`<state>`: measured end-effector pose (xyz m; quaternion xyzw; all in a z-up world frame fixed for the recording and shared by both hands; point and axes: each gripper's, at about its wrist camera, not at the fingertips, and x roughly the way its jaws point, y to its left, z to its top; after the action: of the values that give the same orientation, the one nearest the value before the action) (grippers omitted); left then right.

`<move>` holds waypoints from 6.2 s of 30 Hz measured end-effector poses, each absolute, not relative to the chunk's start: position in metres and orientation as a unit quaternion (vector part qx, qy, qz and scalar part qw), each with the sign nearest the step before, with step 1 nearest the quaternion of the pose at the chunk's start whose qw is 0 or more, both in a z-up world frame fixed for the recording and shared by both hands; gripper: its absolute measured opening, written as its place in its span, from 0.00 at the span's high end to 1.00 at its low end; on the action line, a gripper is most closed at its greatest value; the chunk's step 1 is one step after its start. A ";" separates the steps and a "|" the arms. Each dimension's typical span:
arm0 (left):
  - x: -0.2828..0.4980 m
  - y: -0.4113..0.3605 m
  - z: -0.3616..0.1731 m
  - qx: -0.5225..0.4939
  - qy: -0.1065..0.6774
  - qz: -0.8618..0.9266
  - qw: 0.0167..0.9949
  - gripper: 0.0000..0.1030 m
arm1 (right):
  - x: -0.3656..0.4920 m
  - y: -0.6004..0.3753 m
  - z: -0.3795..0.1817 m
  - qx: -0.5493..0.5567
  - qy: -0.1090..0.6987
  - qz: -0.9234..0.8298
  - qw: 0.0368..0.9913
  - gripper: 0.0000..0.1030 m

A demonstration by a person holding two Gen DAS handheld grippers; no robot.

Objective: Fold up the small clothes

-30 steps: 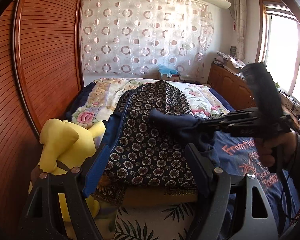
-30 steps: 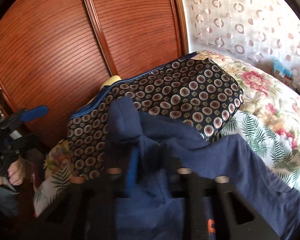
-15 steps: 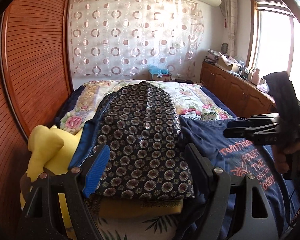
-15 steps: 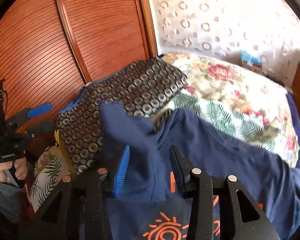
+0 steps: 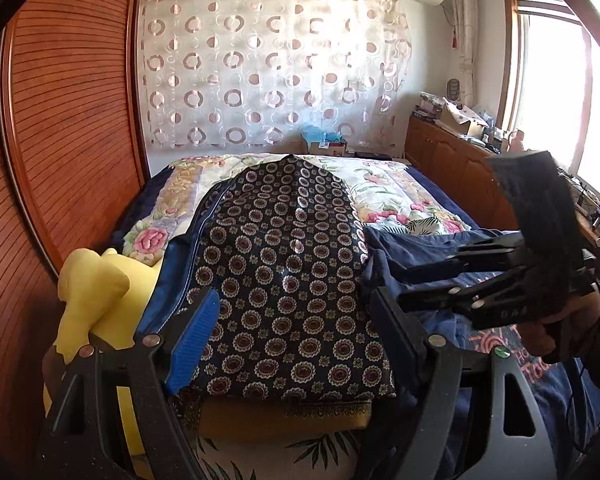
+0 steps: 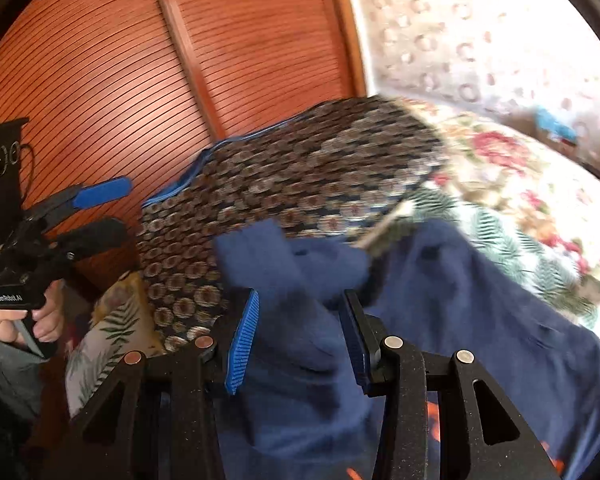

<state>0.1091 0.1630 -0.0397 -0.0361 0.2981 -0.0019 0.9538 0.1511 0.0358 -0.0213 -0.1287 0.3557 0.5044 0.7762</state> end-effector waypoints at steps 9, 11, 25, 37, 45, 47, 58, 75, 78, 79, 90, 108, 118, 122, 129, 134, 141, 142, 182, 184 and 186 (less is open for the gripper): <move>0.105 0.164 -0.041 -0.041 0.301 0.002 0.953 0.24 | 0.166 0.040 -0.026 -0.108 0.357 0.521 0.768 0.99; 0.107 0.162 -0.041 -0.039 0.301 0.000 0.953 0.24 | 0.168 0.028 -0.017 -0.088 0.340 0.513 0.783 0.99; 0.103 0.157 -0.038 -0.034 0.300 -0.003 0.953 0.24 | 0.181 0.027 -0.015 -0.068 0.311 0.507 0.801 0.60; 0.100 0.156 -0.045 -0.038 0.310 0.001 0.950 0.24 | 0.203 0.082 -0.037 -0.094 0.333 0.539 0.768 0.93; 0.106 0.150 -0.042 -0.034 0.306 -0.011 0.951 0.24 | 0.216 0.039 -0.003 -0.057 0.309 0.463 0.829 0.97; 0.108 0.145 -0.041 -0.031 0.305 -0.017 0.952 0.24 | 0.227 0.021 0.004 -0.058 0.321 0.380 0.866 0.97; 0.155 0.108 -0.040 0.016 0.321 -0.063 0.945 0.24 | 0.243 -0.037 -0.016 -0.082 0.332 0.256 0.904 0.55; 0.204 0.044 -0.050 0.035 0.355 -0.120 0.926 0.29 | 0.192 -0.225 -0.061 -0.026 0.344 0.109 0.932 0.48; 0.204 0.030 -0.055 0.031 0.357 -0.136 0.924 0.29 | 0.193 -0.253 -0.070 -0.017 0.353 0.075 0.932 0.48; 0.203 0.025 -0.059 0.031 0.360 -0.142 0.922 0.29 | 0.195 -0.260 -0.071 -0.011 0.357 0.067 0.932 0.48; 0.200 -0.018 -0.097 0.056 0.399 -0.183 0.897 0.29 | 0.216 -0.286 -0.093 0.083 0.404 0.048 0.910 0.48; 0.206 -0.033 -0.115 0.093 0.425 -0.192 0.880 0.09 | 0.208 -0.330 -0.089 0.092 0.370 0.066 0.922 0.90; 0.203 -0.024 -0.108 0.075 0.406 -0.186 0.892 0.09 | 0.168 -0.254 -0.040 -0.003 0.302 0.157 0.940 0.91; 0.196 -0.016 -0.090 0.062 0.388 -0.181 0.901 0.09 | 0.150 -0.223 -0.050 -0.022 0.318 0.202 0.926 0.91; 0.176 -0.002 -0.060 0.039 0.353 -0.182 0.917 0.09 | 0.144 -0.215 -0.091 -0.043 0.387 0.212 0.896 0.80; 0.163 0.001 -0.052 0.035 0.340 -0.177 0.923 0.09 | 0.134 -0.243 -0.083 -0.026 0.389 0.198 0.900 0.68; 0.160 0.003 -0.046 0.024 0.330 -0.175 0.927 0.09 | 0.142 -0.267 -0.059 -0.023 0.358 0.141 0.923 0.57; 0.161 0.003 -0.047 0.023 0.330 -0.175 0.927 0.09 | 0.147 -0.269 -0.058 -0.025 0.356 0.133 0.924 0.55; 0.156 0.065 -0.044 0.012 0.335 -0.081 0.939 0.09 | 0.227 -0.156 -0.024 -0.101 0.320 0.209 0.919 0.57; 0.158 0.070 -0.045 0.010 0.337 -0.075 0.939 0.09 | 0.237 -0.165 -0.040 -0.099 0.344 0.189 0.914 0.57; 0.160 0.073 -0.047 0.007 0.339 -0.070 0.938 0.09 | 0.247 -0.172 -0.057 -0.098 0.368 0.169 0.909 0.57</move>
<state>0.1602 0.0731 -0.0467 0.0069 0.3391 -0.0704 0.9381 0.2470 -0.1720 -0.0574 -0.0984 0.3678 0.1688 0.9091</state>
